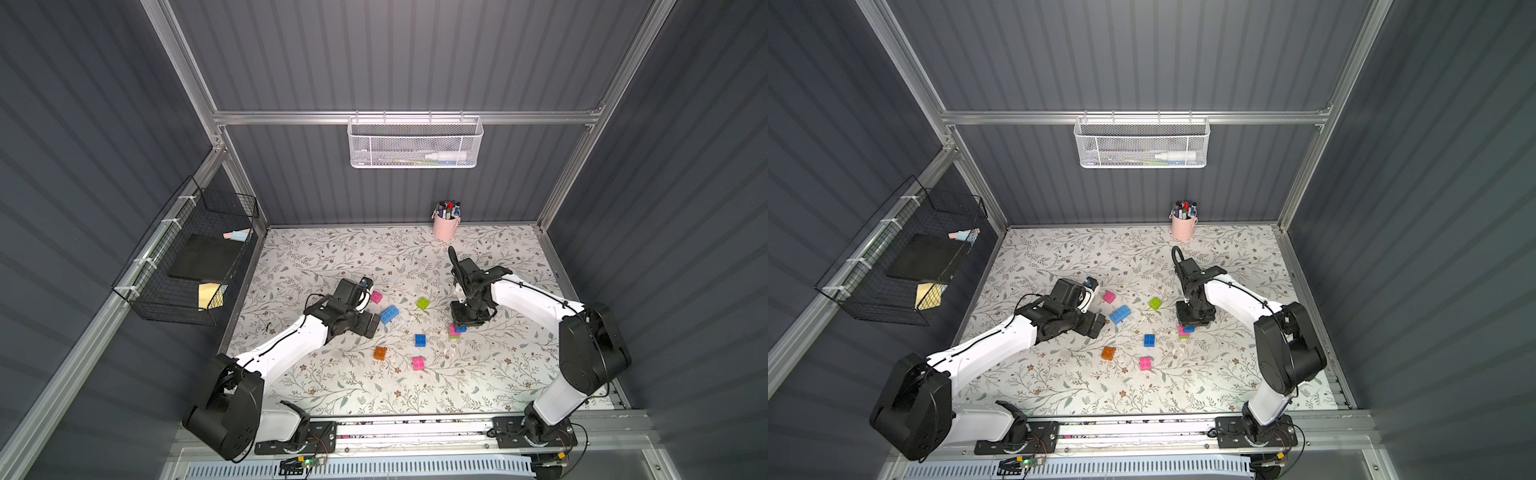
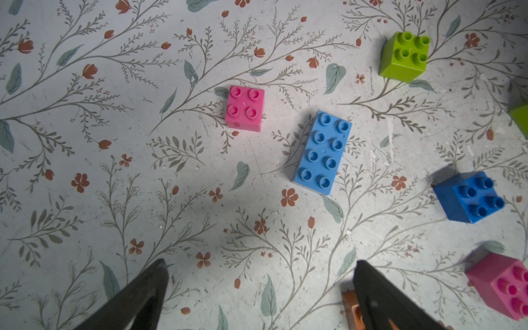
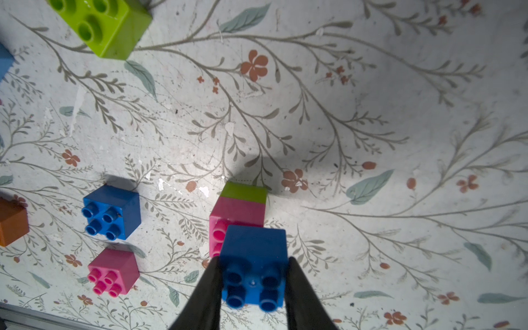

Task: Assemble the number 4 with lego
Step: Assemble the lego brick with the lego brick.

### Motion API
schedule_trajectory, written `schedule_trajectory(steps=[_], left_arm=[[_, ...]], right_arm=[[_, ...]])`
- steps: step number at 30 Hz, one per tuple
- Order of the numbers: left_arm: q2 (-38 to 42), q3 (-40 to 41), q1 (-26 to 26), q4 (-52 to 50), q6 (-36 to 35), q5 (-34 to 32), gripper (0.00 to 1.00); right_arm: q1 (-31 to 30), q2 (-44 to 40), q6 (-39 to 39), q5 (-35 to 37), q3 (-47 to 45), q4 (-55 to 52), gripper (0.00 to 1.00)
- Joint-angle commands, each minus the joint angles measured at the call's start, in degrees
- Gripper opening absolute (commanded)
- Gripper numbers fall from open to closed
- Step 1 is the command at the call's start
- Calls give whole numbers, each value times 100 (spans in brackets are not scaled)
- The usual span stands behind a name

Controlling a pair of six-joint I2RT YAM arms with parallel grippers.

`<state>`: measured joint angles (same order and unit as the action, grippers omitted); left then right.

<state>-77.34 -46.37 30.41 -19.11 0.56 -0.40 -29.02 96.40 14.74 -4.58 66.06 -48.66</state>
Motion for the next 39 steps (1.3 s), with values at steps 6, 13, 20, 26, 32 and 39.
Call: schedule_trajectory(steps=[6, 13, 20, 26, 32, 39], left_arm=[[-62, -199, 44, -96, -135, -77, 100], [-29, -178, 52, -94, -126, -95, 100], [-44, -162, 52, -83, -159, -117, 100], [-71, -175, 52, -56, -143, -83, 99], [-49, -177, 52, -97, -179, -109, 100], [-75, -213, 61, -51, -179, -99, 99]], right_arm=[[130, 347, 17, 308, -305, -479, 25], [155, 196, 196, 274, -305, -429, 25], [151, 255, 117, 270, -146, -543, 24], [27, 601, 140, 230, -302, -346, 24], [-157, 515, 396, 199, -254, -317, 27], [-156, 389, 529, 211, -26, -461, 36]])
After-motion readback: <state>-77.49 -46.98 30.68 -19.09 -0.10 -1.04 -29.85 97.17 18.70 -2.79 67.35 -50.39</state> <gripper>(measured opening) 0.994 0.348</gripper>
